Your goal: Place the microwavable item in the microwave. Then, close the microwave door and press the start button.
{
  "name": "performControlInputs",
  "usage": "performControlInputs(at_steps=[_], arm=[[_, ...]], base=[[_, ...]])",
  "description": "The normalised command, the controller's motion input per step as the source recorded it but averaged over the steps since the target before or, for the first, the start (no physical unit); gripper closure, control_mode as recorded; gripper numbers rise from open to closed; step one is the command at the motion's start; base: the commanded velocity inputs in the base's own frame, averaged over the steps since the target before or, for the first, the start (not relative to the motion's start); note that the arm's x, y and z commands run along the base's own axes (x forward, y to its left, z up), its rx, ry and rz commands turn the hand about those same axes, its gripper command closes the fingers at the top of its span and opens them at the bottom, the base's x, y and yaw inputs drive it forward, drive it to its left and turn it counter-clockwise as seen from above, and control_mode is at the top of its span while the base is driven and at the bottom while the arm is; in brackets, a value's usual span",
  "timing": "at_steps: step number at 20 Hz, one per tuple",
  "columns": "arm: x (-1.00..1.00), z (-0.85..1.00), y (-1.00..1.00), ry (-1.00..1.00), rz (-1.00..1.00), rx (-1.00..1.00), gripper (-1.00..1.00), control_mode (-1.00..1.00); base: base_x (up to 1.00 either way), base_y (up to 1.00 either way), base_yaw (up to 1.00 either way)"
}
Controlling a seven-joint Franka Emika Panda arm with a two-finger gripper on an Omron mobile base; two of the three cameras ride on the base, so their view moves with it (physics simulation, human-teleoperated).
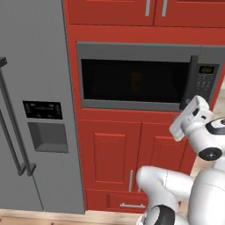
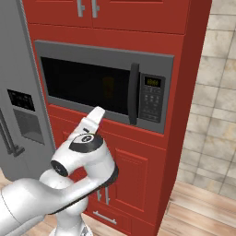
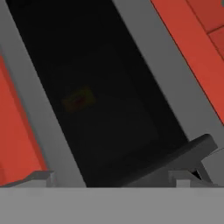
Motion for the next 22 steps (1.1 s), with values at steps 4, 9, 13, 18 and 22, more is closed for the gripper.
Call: performControlInputs(at_steps=[4, 9, 13, 18, 22], arm=[[-0.64, 0.22, -0.83, 0.16, 0.01, 0.13, -1.00, -1.00], [-0.45, 0.15, -0.96, 0.15, 0.07, 0.15, -1.00, -1.00], [-0.12, 0.15, -0.89, 0.07, 0.12, 0.15, -1.00, -1.00], [0.09, 0.14, -0.55, 0.00, 0.17, 0.12, -1.00, -1.00], [0.38, -0.01, -0.06, 0.00, 0.28, 0.06, -1.00, -1.00]], base=[[0.00, 0.00, 0.00], [0.00, 0.00, 0.00], [0.00, 0.00, 0.00], [0.00, 0.00, 0.00], [0.00, 0.00, 0.00]])
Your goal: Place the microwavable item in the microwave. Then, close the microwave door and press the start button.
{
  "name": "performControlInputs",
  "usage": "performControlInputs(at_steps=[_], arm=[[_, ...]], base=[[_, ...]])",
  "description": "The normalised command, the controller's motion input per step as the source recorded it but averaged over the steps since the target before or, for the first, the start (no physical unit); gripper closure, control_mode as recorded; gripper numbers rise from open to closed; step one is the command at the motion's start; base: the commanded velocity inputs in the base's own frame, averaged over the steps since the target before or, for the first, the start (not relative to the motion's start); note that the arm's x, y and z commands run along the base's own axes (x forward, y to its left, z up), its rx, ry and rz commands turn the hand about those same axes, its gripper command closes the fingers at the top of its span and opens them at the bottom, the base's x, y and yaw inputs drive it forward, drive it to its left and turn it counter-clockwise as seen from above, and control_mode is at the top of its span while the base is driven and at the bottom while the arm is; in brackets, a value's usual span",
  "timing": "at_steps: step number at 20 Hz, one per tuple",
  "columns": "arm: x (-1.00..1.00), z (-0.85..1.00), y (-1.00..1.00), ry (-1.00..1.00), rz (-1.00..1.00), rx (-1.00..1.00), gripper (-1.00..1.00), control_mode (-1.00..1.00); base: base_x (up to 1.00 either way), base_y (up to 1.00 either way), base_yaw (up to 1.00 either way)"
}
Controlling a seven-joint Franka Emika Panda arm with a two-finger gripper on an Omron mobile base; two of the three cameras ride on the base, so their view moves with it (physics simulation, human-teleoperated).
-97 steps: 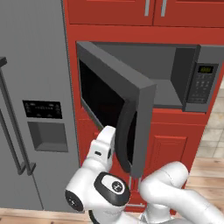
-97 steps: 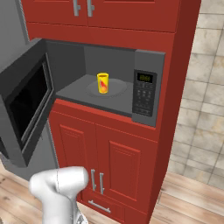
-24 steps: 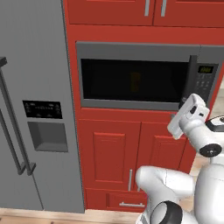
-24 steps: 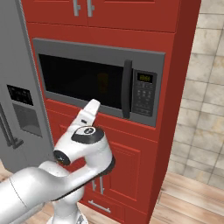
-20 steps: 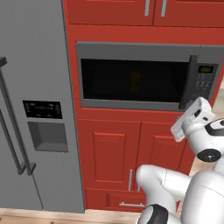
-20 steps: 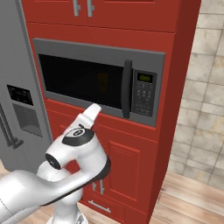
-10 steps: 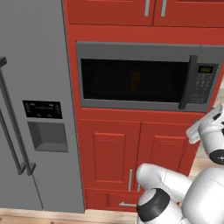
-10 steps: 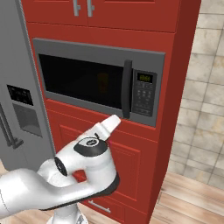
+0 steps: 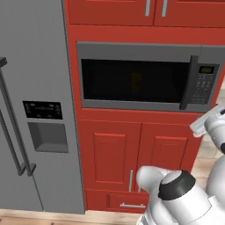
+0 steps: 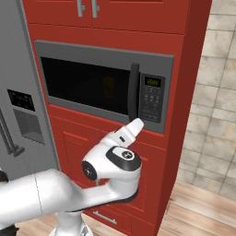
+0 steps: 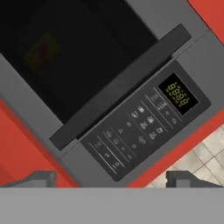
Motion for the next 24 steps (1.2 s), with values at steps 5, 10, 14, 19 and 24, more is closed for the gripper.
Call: performControlInputs(at_steps=[5, 10, 14, 19, 24], arm=[[0.42, -0.05, -0.11, 0.00, 0.29, 0.06, -1.00, -1.00], [0.09, 0.00, -0.42, 0.00, 0.23, 0.04, -1.00, -1.00], [-0.02, 0.00, -0.40, 0.00, 0.16, 0.03, -1.00, -1.00], [0.00, 0.00, -0.19, 0.00, 0.14, 0.01, -1.00, -1.00], [0.00, 0.01, -0.40, -0.07, 0.13, 0.01, -1.00, -1.00]], base=[[0.00, 0.00, 0.00], [0.00, 0.00, 0.00], [0.00, 0.00, 0.00], [0.00, 0.00, 0.00], [0.00, 0.00, 0.00]])
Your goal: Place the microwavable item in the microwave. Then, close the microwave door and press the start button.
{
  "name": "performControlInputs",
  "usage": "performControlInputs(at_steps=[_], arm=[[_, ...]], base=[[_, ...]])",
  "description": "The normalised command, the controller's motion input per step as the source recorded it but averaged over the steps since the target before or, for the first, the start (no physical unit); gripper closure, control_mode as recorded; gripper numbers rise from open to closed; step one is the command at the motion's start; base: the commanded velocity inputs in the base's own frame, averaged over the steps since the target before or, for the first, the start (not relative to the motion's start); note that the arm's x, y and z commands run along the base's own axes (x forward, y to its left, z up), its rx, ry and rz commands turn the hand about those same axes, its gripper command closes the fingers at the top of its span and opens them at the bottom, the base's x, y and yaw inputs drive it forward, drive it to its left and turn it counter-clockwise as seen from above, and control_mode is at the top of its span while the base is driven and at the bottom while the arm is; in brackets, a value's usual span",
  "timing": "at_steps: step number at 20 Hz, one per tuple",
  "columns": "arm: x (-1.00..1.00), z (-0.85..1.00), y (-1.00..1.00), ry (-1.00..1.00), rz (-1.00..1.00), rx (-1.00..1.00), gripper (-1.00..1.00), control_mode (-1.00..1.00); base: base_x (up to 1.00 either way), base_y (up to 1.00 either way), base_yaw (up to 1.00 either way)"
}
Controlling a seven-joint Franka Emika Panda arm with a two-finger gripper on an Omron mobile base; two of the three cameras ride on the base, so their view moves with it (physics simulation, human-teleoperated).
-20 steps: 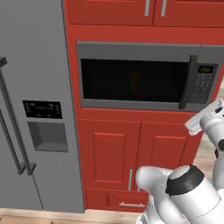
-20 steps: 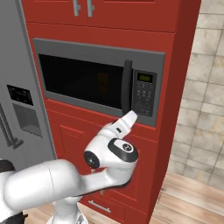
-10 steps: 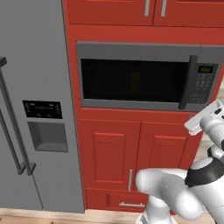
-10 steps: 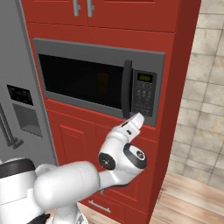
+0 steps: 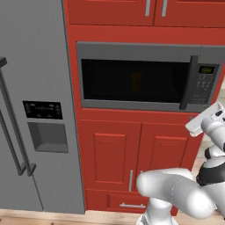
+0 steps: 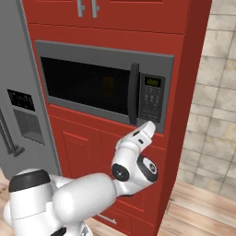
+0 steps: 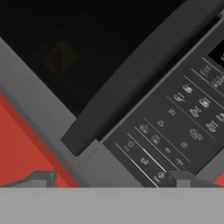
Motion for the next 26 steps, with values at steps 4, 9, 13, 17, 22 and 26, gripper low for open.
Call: performControlInputs(at_steps=[4, 9, 13, 17, 22, 26], arm=[[0.00, 0.00, -0.37, -0.05, 0.12, 0.01, -1.00, -1.00], [0.02, 0.00, -0.17, -0.01, 0.13, 0.01, -1.00, -1.00], [0.00, 0.06, -0.24, 0.00, 0.13, 0.02, -1.00, -1.00], [0.00, 0.25, -0.36, 0.00, 0.11, 0.02, -1.00, -1.00], [0.00, 0.32, -0.31, 0.00, 0.10, 0.02, -1.00, -1.00], [0.00, 0.17, -0.30, 0.00, 0.10, 0.01, -1.00, -1.00]], base=[[0.00, 0.00, 0.00], [0.00, 0.00, 0.00], [0.00, 0.00, 0.00], [0.00, 0.00, 0.00], [0.00, 0.00, 0.00], [0.00, 0.00, 0.00]])
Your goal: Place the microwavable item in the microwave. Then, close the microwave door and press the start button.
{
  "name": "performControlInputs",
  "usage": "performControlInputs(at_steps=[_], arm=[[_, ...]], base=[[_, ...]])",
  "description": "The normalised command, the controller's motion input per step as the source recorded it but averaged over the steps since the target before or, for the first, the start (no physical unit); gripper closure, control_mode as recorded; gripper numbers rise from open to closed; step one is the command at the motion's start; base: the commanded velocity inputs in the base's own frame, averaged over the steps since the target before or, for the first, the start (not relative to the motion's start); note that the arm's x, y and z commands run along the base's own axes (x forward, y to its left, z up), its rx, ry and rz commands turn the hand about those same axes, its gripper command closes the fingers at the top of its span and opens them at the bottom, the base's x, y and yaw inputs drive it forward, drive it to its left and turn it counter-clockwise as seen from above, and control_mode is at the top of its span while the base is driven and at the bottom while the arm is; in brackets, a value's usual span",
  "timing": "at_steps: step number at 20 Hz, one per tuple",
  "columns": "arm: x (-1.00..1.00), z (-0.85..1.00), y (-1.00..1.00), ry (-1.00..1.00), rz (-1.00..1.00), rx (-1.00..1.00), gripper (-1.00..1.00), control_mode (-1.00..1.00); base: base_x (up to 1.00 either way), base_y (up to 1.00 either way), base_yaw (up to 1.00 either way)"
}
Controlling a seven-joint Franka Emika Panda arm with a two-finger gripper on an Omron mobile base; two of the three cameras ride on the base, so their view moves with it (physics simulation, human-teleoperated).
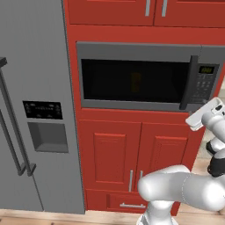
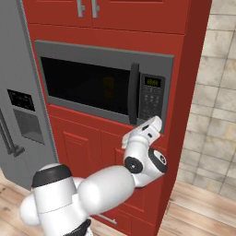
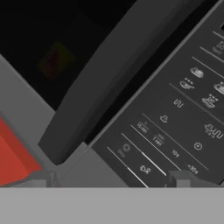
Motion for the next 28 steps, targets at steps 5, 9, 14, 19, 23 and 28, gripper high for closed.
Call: performControlInputs(at_steps=[5, 9, 14, 19, 23, 28], arm=[[0.00, 0.03, -0.36, 0.00, 0.09, 0.01, -1.00, -1.00], [0.00, 0.00, -0.37, 0.00, 0.09, 0.01, -1.00, -1.00], [0.07, 0.00, -0.37, 0.00, 0.10, 0.02, -1.00, -1.00], [0.24, -0.03, -0.26, 0.00, 0.11, 0.02, -1.00, -1.00], [0.27, -0.07, -0.22, 0.02, 0.11, 0.02, -1.00, -1.00], [0.29, -0.14, -0.19, 0.05, 0.11, 0.01, -1.00, -1.00]], base=[[0.00, 0.00, 0.00], [0.00, 0.00, 0.00], [0.00, 0.00, 0.00], [0.00, 0.00, 0.00], [0.00, 0.00, 0.00], [0.00, 0.00, 0.00]])
